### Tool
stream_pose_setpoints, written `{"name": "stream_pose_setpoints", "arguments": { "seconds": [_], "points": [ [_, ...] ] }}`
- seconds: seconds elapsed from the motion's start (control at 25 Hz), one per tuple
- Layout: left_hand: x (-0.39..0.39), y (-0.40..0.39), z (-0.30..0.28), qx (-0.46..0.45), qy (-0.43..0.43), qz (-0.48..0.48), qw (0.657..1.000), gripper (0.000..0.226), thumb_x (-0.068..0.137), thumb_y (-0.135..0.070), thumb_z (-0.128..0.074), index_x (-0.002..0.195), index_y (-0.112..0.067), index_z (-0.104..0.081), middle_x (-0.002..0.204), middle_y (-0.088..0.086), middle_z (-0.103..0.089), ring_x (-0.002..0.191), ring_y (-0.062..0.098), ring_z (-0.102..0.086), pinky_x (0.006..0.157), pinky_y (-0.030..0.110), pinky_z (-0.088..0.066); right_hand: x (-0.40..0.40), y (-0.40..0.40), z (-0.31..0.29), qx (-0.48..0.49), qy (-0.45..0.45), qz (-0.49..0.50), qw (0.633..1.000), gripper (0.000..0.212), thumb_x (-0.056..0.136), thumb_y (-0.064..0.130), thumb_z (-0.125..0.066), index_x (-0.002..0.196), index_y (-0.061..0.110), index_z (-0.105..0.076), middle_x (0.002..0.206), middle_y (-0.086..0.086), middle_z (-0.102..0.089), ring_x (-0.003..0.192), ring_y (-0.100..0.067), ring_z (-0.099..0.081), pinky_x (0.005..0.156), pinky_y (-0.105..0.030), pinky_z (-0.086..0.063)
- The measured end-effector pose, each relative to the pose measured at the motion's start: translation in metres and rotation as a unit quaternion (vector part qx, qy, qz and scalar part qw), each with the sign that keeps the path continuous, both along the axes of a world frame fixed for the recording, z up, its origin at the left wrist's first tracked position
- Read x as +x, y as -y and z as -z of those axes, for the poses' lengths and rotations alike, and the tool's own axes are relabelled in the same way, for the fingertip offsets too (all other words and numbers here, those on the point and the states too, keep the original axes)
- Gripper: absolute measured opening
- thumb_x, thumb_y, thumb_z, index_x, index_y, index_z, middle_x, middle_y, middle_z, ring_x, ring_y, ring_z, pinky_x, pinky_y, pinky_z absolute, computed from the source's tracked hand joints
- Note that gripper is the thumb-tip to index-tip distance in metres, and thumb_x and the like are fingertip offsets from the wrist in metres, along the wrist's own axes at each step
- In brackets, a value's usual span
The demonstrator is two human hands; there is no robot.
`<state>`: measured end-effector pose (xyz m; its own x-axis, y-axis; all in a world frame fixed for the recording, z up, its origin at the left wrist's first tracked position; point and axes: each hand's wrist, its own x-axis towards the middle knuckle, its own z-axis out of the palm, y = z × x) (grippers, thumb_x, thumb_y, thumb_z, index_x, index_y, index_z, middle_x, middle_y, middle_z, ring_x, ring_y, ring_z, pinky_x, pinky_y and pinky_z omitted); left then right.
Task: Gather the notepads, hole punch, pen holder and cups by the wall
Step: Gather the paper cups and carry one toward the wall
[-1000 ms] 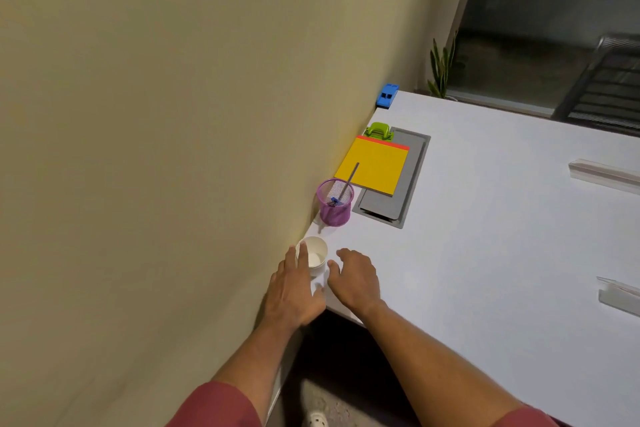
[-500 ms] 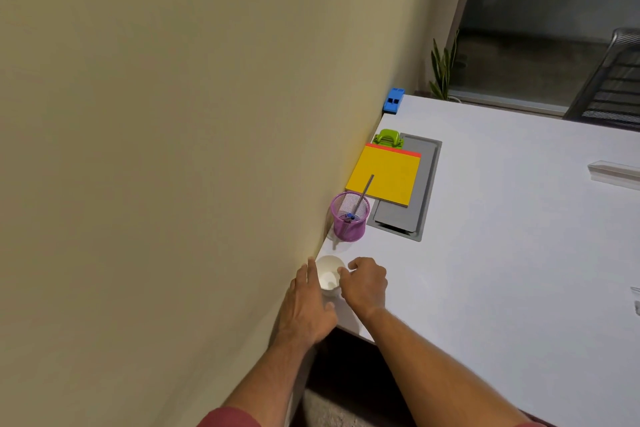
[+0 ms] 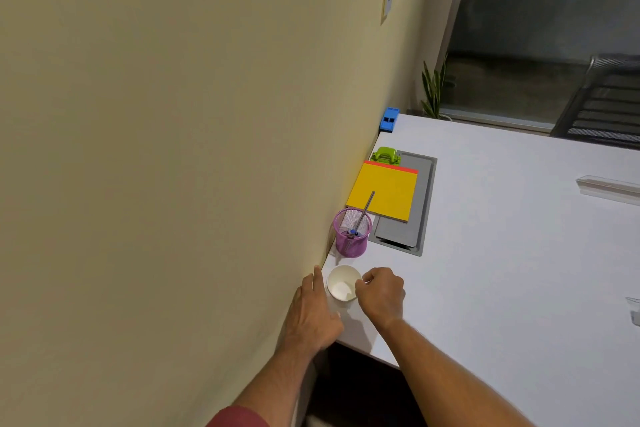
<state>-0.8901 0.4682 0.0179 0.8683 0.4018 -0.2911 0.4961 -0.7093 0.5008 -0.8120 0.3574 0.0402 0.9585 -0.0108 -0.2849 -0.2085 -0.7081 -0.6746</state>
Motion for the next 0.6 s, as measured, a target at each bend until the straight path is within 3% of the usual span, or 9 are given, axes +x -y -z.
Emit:
{"name": "stream_pose_setpoints", "arguments": {
  "seconds": [0.2, 0.32, 0.6],
  "points": [
    [0.023, 0.019, -0.017, -0.017, 0.033, 0.050, 0.998, 0.097, 0.072, -0.035, -0.066, 0.152, -0.021, -0.014, 0.156, 0.002, -0.026, 0.140, 0.022, -0.033, 0.112, 0.038, -0.037, 0.013, 0.033, -0.032, 0.012, 0.005, 0.037, 0.999, 0.010, 0.076, 0.012, -0.061, 0.070, 0.014, -0.069, 0.076, -0.003, -0.069, 0.074, -0.021, -0.059, 0.060, -0.024, -0.036],
    [0.041, 0.042, -0.026, -0.043, 0.047, 0.105, 0.992, 0.098, 0.075, -0.037, -0.069, 0.154, -0.019, -0.013, 0.160, 0.003, -0.023, 0.145, 0.023, -0.027, 0.116, 0.042, -0.031, 0.019, 0.061, -0.048, 0.014, 0.018, 0.064, 0.998, 0.015, 0.074, 0.010, -0.060, 0.061, 0.015, -0.064, 0.070, -0.004, -0.069, 0.068, -0.020, -0.060, 0.053, -0.021, -0.034],
    [0.079, 0.109, -0.049, -0.093, 0.115, 0.202, 0.968, 0.079, 0.070, -0.034, -0.078, 0.138, -0.019, -0.042, 0.133, 0.002, -0.053, 0.122, 0.025, -0.050, 0.098, 0.042, -0.046, 0.026, 0.136, -0.077, 0.042, 0.032, 0.142, 0.988, 0.011, 0.068, 0.009, -0.060, 0.062, 0.007, -0.069, 0.063, -0.007, -0.071, 0.066, -0.025, -0.071, 0.065, -0.029, -0.054]
  ]
}}
